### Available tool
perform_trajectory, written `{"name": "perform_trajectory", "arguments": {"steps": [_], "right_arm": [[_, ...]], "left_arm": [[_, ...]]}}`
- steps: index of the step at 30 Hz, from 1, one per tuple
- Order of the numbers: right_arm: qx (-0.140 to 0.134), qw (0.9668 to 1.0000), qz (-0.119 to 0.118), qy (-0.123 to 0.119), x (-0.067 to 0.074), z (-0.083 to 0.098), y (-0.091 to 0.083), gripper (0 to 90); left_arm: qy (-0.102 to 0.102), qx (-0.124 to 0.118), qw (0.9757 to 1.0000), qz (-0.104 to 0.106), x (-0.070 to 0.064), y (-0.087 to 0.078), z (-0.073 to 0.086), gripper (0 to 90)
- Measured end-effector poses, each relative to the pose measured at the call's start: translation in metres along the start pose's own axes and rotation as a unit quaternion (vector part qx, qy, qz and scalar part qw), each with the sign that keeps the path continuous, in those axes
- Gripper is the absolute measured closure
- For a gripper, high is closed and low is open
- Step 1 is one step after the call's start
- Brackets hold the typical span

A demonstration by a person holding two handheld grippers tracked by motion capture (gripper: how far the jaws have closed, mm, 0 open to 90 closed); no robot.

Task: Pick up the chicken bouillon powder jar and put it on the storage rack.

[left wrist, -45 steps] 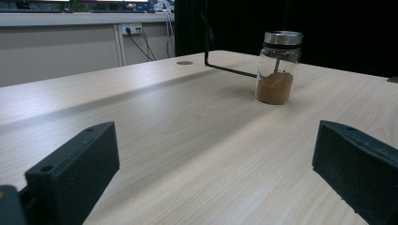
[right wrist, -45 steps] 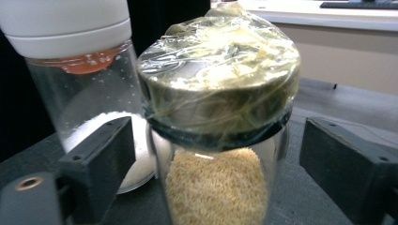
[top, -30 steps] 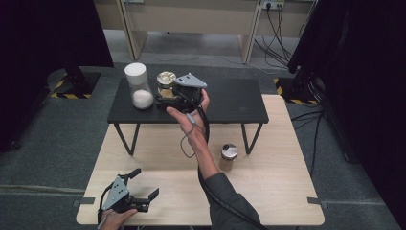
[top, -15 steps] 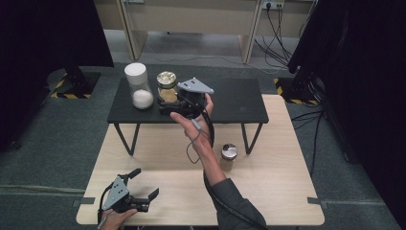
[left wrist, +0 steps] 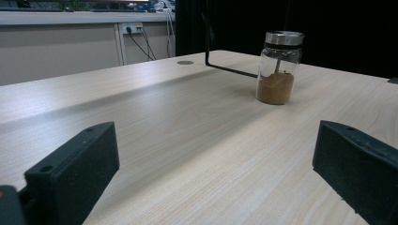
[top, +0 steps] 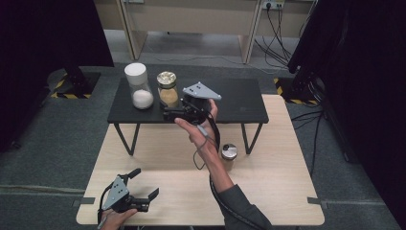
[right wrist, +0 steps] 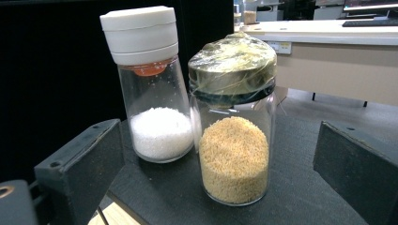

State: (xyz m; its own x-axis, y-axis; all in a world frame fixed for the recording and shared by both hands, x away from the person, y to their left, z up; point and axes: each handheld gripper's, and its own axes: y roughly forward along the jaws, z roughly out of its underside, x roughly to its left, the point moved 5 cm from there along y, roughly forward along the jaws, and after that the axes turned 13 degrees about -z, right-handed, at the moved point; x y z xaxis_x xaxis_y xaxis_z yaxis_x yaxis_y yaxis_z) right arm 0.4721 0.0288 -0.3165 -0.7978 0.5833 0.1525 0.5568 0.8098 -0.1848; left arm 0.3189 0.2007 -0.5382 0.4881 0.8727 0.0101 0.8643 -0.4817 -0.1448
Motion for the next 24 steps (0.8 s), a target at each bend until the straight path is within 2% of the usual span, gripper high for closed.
{"name": "perform_trajectory", "arguments": {"steps": [6,24], "right_arm": [[-0.006,0.9999,-0.003,-0.011,0.004,0.004,-0.007,2.7],[-0.019,0.9994,-0.019,-0.023,0.016,0.024,-0.025,2.7]], "left_arm": [[0.001,0.000,1.0000,0.000,0.000,0.000,0.000,0.4],[0.001,0.000,1.0000,0.000,0.000,0.000,0.000,0.4]]}}
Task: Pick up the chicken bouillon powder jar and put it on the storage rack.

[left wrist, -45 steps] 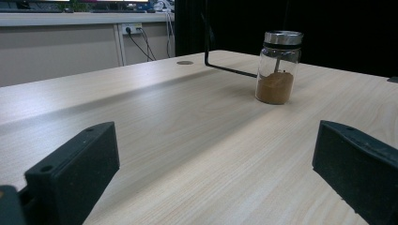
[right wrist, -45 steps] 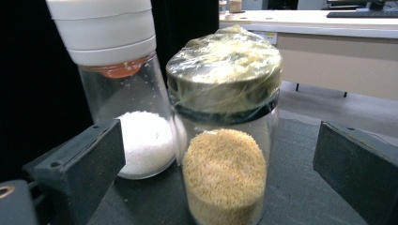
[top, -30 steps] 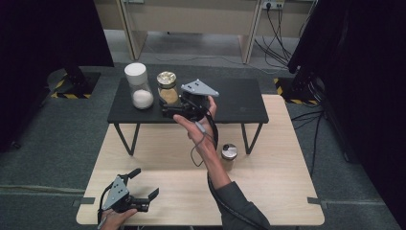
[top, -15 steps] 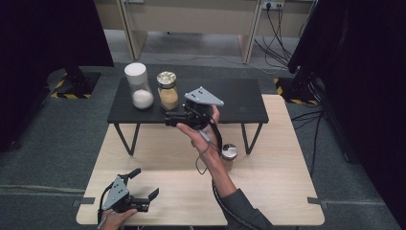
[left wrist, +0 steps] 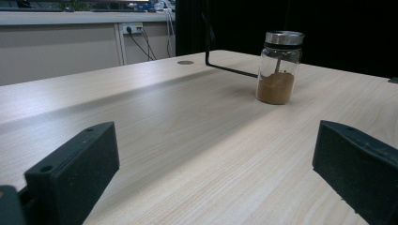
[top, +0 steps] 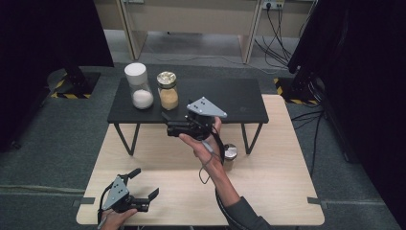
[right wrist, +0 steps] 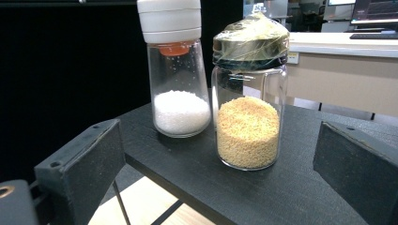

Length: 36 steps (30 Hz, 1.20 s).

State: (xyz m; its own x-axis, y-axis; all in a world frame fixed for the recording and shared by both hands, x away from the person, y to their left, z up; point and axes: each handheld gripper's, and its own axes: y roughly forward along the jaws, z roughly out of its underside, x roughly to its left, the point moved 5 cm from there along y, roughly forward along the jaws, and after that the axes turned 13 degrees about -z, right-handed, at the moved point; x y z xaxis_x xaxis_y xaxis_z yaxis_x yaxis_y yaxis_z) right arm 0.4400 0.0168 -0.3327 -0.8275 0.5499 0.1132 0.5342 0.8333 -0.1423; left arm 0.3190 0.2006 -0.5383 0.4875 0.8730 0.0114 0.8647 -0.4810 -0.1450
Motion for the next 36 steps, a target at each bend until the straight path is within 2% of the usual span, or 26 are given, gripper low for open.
{"name": "perform_trajectory", "arguments": {"steps": [18,36], "right_arm": [[-0.013,0.9999,-0.010,0.003,0.006,0.015,-0.017,2.7],[-0.008,0.9997,-0.025,-0.003,0.016,0.040,-0.033,2.8]], "left_arm": [[0.000,0.000,1.0000,0.000,0.000,0.000,0.000,0.4],[0.000,0.001,1.0000,-0.001,0.000,0.000,0.000,0.4]]}}
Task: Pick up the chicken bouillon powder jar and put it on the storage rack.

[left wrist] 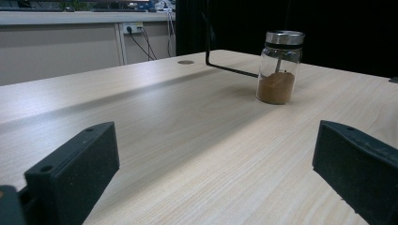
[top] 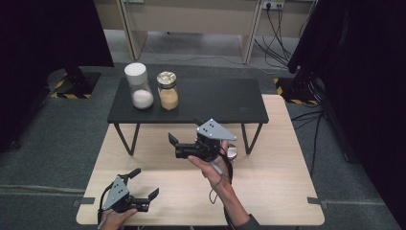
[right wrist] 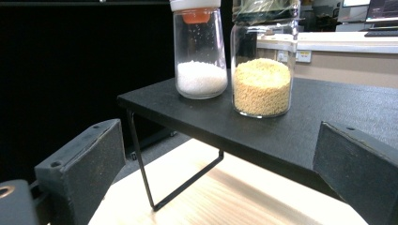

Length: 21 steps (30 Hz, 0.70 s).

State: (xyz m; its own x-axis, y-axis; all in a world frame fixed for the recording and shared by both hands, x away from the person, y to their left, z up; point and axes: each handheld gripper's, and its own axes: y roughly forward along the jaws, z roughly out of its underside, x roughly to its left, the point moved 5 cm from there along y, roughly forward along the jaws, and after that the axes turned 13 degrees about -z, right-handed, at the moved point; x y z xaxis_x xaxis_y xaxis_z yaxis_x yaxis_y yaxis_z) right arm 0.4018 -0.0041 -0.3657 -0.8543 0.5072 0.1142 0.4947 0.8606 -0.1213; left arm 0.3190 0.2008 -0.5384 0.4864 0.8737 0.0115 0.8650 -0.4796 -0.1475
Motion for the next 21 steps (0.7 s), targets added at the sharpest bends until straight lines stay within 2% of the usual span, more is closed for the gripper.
{"name": "perform_trajectory", "arguments": {"steps": [21], "right_arm": [[-0.002,1.0000,-0.008,0.002,0.007,0.028,-0.019,2.8]], "left_arm": [[0.000,0.000,1.0000,-0.001,0.000,0.000,0.000,0.4]]}}
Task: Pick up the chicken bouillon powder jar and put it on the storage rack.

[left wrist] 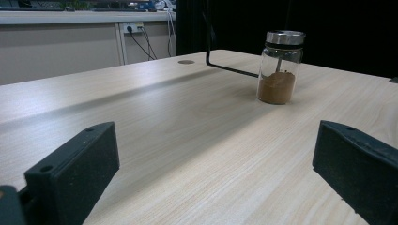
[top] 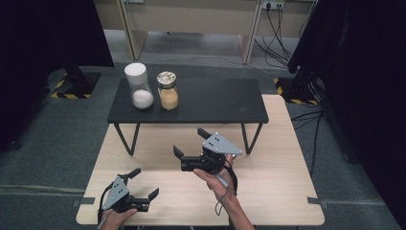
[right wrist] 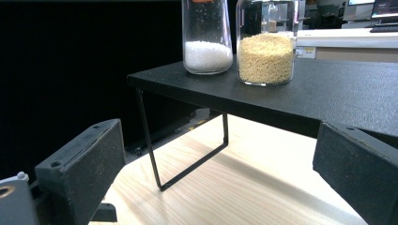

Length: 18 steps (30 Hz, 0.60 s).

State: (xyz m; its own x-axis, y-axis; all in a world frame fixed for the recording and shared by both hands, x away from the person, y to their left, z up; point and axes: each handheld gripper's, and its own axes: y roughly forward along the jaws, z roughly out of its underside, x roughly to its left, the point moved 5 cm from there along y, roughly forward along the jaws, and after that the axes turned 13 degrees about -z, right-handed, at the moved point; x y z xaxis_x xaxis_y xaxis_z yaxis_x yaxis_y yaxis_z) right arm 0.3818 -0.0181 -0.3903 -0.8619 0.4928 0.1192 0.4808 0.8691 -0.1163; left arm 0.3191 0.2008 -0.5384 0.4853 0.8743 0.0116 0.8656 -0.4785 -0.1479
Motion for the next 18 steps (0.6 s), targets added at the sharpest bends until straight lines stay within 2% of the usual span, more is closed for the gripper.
{"name": "perform_trajectory", "arguments": {"steps": [18], "right_arm": [[0.012,0.9999,-0.009,-0.005,0.009,0.035,0.001,2.8]], "left_arm": [[-0.001,0.000,1.0000,0.000,0.000,0.000,0.000,0.4]]}}
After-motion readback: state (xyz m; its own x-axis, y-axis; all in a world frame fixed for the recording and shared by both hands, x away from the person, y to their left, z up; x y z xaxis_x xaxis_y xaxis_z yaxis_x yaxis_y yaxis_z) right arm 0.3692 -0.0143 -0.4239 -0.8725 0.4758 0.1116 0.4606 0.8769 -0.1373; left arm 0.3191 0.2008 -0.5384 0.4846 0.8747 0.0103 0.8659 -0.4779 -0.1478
